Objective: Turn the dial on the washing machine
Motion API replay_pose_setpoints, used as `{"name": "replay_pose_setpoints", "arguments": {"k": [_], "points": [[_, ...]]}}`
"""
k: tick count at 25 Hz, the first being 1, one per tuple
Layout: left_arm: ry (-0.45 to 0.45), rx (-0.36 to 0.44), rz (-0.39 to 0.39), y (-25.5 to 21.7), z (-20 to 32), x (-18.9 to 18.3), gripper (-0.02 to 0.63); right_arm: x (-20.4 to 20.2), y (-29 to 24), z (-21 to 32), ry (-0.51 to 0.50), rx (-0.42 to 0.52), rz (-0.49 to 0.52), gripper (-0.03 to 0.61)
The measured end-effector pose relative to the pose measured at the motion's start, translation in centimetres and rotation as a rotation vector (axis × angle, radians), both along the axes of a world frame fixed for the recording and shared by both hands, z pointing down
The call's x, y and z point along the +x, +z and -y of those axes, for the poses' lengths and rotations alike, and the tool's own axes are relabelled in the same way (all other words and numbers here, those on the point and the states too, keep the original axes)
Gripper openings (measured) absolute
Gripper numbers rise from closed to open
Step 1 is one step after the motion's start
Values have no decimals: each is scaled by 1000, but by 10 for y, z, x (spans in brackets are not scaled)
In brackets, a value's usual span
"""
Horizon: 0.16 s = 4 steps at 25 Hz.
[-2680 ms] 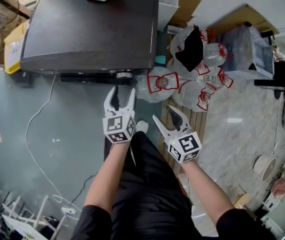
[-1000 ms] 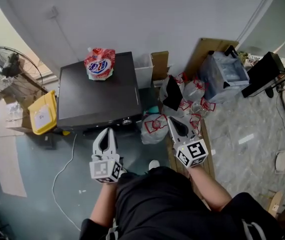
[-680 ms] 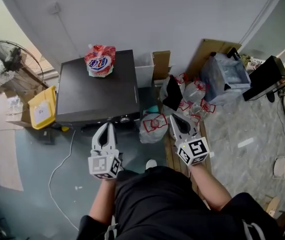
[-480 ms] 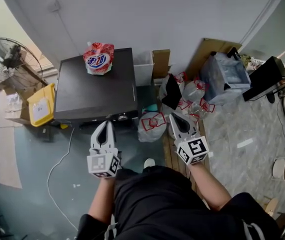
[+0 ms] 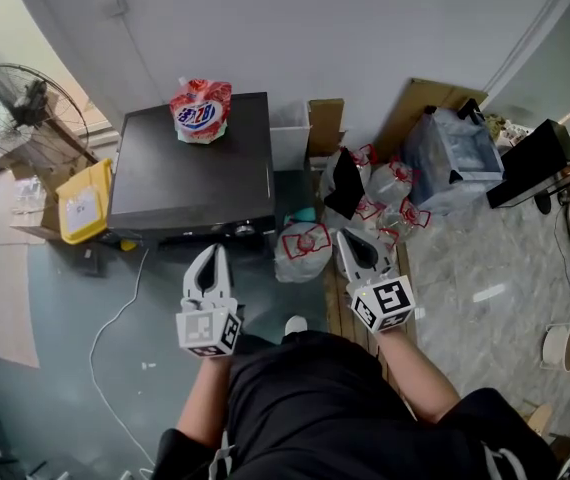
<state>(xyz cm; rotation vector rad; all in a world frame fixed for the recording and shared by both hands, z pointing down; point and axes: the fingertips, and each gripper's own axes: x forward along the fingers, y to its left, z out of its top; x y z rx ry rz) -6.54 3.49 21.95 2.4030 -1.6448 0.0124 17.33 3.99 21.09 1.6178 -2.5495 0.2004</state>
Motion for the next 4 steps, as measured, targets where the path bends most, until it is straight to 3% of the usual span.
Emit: {"name": "replay_pose_setpoints", "arguments": {"k": [4], "points": [[5,5,3,0,-1,1,9,-2,-2,0,-6,8,-11,-2]]}}
